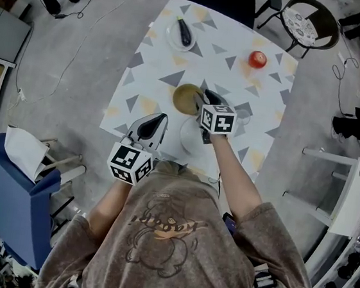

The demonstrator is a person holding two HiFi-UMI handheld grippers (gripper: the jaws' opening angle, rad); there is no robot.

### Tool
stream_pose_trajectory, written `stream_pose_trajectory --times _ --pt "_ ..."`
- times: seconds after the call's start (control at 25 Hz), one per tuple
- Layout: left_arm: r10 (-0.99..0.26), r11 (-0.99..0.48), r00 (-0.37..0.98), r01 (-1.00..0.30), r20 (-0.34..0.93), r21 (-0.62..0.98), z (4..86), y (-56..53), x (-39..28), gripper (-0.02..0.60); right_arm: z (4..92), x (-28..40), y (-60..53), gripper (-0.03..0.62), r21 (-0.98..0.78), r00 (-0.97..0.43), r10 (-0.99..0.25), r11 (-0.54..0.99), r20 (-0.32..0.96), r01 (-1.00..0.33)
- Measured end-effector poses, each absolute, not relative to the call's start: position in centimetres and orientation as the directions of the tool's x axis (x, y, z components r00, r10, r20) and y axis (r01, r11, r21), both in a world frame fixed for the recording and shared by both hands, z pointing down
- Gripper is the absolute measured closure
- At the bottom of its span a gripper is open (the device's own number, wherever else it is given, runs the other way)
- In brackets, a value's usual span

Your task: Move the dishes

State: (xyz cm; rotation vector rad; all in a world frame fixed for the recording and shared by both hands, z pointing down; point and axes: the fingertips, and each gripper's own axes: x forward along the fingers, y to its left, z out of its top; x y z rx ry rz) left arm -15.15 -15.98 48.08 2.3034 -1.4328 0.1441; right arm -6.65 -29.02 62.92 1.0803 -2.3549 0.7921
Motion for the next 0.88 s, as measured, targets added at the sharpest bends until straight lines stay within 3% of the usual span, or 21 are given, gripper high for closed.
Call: stream_pose_trajectory --times 0.36,0.88 --pt "-0.853 -0.377 0.45 -0.881 0.262 0.286 46.5 -15.7 -15.5 0.563 55.5 -7.1 -26.3 0.425 -0.252 -0.679 -0.563 0.652 0.471 -0.715" --pt "-0.857 -0.429 0.477 -0.87 0.193 0.244 43.2 -14.3 -13.3 0.563 44.8 -2.8 -18.6 0.428 -0.151 -0.734 -0.632 0.723 0.251 -0.674"
